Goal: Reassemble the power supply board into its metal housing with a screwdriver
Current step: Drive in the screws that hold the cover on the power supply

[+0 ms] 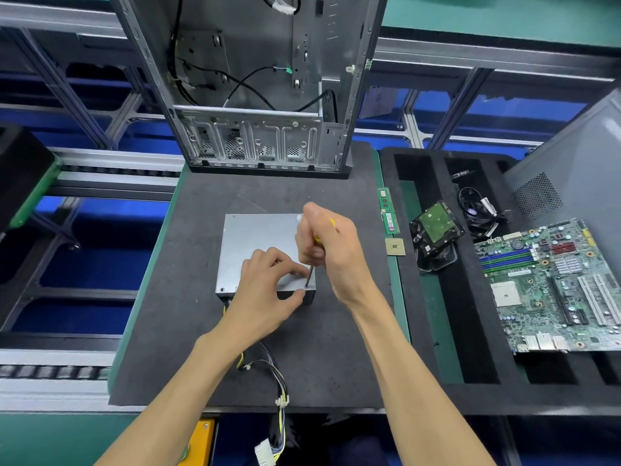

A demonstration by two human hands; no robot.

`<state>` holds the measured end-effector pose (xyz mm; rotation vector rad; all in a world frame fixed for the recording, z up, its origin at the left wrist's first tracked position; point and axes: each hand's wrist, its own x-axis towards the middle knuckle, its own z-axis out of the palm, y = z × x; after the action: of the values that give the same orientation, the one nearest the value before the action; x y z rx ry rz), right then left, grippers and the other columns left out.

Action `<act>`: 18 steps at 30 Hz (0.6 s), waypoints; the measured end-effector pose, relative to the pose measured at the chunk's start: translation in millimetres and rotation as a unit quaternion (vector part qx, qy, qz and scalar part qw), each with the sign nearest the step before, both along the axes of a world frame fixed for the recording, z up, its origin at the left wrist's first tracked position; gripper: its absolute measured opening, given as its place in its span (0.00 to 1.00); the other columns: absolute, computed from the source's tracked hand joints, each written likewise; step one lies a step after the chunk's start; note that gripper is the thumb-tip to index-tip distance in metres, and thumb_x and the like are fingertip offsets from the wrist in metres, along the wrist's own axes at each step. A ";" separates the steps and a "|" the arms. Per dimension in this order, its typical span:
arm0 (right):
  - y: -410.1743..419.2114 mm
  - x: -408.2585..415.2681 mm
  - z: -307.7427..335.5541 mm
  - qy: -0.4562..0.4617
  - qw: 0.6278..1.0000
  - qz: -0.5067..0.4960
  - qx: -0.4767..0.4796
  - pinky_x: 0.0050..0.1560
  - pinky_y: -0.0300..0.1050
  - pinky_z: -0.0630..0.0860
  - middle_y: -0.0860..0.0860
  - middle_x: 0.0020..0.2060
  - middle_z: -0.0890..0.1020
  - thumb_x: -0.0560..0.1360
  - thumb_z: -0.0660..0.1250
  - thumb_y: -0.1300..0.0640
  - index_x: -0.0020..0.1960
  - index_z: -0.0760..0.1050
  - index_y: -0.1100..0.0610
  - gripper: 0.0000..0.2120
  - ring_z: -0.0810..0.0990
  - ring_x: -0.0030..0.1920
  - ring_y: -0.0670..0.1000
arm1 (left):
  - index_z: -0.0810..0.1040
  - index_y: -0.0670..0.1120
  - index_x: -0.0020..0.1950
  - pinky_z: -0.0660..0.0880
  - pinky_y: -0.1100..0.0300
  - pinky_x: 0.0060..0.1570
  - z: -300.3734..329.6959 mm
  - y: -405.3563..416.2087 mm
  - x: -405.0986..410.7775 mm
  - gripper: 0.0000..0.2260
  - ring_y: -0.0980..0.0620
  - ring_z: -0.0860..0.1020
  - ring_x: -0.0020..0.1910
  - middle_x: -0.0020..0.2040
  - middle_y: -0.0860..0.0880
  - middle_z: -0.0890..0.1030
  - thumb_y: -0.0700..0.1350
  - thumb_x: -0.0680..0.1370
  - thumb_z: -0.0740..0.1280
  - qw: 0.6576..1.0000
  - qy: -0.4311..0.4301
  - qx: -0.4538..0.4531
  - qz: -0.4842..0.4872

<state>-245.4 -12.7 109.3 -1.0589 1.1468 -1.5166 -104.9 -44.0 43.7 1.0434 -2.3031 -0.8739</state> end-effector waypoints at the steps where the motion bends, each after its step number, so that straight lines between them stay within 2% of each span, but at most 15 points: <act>1: 0.8 1.1 1.2 0.001 1.000 0.023 0.004 0.29 0.37 0.62 0.44 0.26 0.65 0.81 0.59 0.43 0.32 0.68 0.52 0.21 0.61 0.28 0.48 | 0.82 0.53 0.53 0.61 0.59 0.55 -0.6 -0.5 0.3 0.12 0.52 0.67 0.51 0.49 0.55 0.75 0.41 0.73 0.75 1.000 0.000 -0.002 0.001; 3: 2.1 1.0 2.0 -0.008 0.998 0.062 0.007 0.31 0.40 0.60 0.46 0.28 0.65 0.81 0.55 0.42 0.35 0.72 0.52 0.21 0.61 0.30 0.49 | 0.82 0.52 0.52 0.60 0.59 0.54 -1.4 -1.1 0.1 0.11 0.53 0.66 0.51 0.50 0.56 0.75 0.41 0.72 0.75 1.000 -0.004 -0.005 0.002; 6: 3.6 -0.4 1.5 0.003 0.998 0.067 0.018 0.34 0.49 0.57 0.49 0.30 0.66 0.80 0.54 0.48 0.37 0.72 0.53 0.17 0.62 0.32 0.50 | 0.82 0.52 0.52 0.59 0.59 0.53 -2.1 -1.5 -0.7 0.11 0.54 0.65 0.49 0.48 0.63 0.71 0.41 0.72 0.75 1.000 -0.010 -0.012 0.004; 8: 4.1 -0.9 1.8 0.007 0.998 0.061 0.026 0.33 0.48 0.57 0.50 0.31 0.67 0.80 0.54 0.51 0.37 0.71 0.54 0.15 0.63 0.32 0.50 | 0.82 0.53 0.52 0.59 0.59 0.53 -3.4 -1.7 -0.4 0.10 0.54 0.65 0.49 0.47 0.64 0.69 0.41 0.72 0.75 1.000 -0.009 -0.019 0.005; 11: 4.1 -2.9 3.8 0.001 0.998 0.063 0.023 0.32 0.46 0.60 0.49 0.29 0.69 0.78 0.54 0.51 0.37 0.70 0.54 0.14 0.65 0.31 0.50 | 0.83 0.53 0.53 0.60 0.58 0.53 -5.8 -1.8 0.6 0.11 0.54 0.65 0.50 0.49 0.61 0.72 0.42 0.73 0.74 1.000 -0.011 -0.022 0.004; 14: 3.1 -4.3 4.4 0.003 0.998 0.057 0.028 0.31 0.43 0.60 0.49 0.27 0.65 0.79 0.53 0.53 0.36 0.70 0.54 0.15 0.61 0.29 0.50 | 0.81 0.55 0.52 0.63 0.56 0.55 -3.7 -3.0 2.5 0.11 0.53 0.68 0.50 0.50 0.56 0.75 0.40 0.74 0.73 1.000 -0.020 0.000 -0.011; 16: 2.9 -3.5 4.2 -0.012 0.998 0.056 0.026 0.32 0.42 0.60 0.48 0.27 0.63 0.81 0.53 0.50 0.36 0.70 0.53 0.18 0.60 0.29 0.50 | 0.78 0.60 0.50 0.69 0.54 0.54 8.2 -4.5 4.1 0.17 0.56 0.73 0.48 0.49 0.55 0.78 0.35 0.76 0.68 0.998 0.023 0.054 0.001; 18: 3.3 -2.7 4.8 -0.033 0.997 0.059 0.030 0.33 0.42 0.59 0.48 0.27 0.62 0.81 0.53 0.42 0.35 0.70 0.54 0.22 0.60 0.29 0.49 | 0.78 0.61 0.50 0.73 0.54 0.50 32.7 -9.0 5.8 0.19 0.58 0.78 0.45 0.47 0.55 0.80 0.34 0.79 0.63 0.988 0.094 0.105 0.057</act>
<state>-248.1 -9.4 114.1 -1.0115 1.0598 -1.4060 -99.1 -52.9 76.4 1.1162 -2.0082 -1.1343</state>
